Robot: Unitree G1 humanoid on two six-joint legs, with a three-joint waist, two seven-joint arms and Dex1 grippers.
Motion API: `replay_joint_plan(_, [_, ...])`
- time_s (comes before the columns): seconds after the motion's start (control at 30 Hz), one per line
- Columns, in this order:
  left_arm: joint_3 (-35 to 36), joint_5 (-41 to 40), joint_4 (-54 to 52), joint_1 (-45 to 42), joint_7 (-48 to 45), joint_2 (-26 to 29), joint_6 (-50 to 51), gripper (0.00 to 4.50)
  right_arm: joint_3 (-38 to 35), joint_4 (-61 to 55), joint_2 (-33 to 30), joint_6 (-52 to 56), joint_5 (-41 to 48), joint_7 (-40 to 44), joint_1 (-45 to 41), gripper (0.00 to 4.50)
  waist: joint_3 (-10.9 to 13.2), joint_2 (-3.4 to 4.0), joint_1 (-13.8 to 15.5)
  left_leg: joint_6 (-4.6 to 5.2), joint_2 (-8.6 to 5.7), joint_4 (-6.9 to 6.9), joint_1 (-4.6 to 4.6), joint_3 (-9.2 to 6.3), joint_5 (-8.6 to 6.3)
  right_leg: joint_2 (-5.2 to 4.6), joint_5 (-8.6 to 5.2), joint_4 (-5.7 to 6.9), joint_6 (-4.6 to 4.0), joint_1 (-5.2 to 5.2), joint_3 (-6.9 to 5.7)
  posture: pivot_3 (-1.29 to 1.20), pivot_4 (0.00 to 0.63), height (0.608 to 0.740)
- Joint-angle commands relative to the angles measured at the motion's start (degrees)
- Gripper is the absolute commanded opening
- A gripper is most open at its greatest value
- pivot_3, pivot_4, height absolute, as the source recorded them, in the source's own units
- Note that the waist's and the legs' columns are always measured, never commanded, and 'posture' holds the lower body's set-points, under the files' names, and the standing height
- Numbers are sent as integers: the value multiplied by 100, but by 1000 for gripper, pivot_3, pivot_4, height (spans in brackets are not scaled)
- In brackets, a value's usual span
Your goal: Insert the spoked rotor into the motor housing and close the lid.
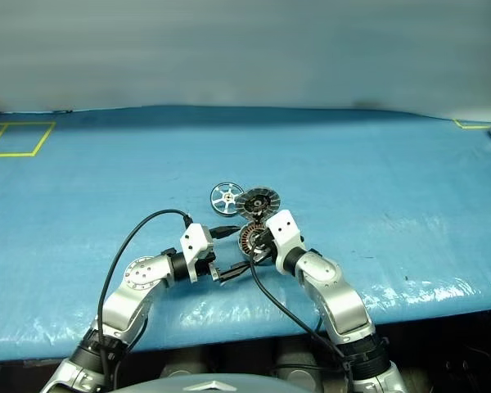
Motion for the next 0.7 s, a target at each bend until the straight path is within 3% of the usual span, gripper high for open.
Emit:
replay_joint_plan(0.03, [-11, -2, -132, -19, -18, -10, -57, 4500, 119, 323, -157, 432, -101, 0, 349, 23, -13, 8, 10, 0, -1, 0, 0, -2, 0, -3, 0, -1, 0, 0, 0, 0, 150, 740])
replay_joint_plan(0.2, [-8, -10, -126, -28, -19, -16, -53, 4500, -285, -89, 58, -248, 414, 254, 497, 23, -23, 14, 10, 1, -3, -13, -18, -6, 0, -2, 12, -2, -23, 6, 1, 0, 150, 740])
replay_joint_plan(0.37, [35, -81, -110, -69, -25, -43, -6, 4500, -570, -409, 155, -179, 848, 338, 410, 23, -15, 24, -1, 1, -3, -18, -34, -4, 0, 2, 12, -2, -26, -8, 2, 0, 150, 740])
replay_joint_plan(0.57, [212, -138, -46, -192, 108, -65, 43, 4500, -641, -858, -6, -120, 1025, 429, 419, 23, -5, 37, -1, 1, -3, -18, -45, -3, 0, 4, 10, -2, -24, -19, 2, 0, 150, 740])
replay_joint_plan(0.7, [527, -386, -189, -238, 139, 18, 306, 4500, -477, -1434, -467, 14, 884, 539, 616, 23, -3, 37, -1, 1, -3, -19, -47, -3, 0, 5, 9, -3, -22, -20, 1, 0, 150, 740])
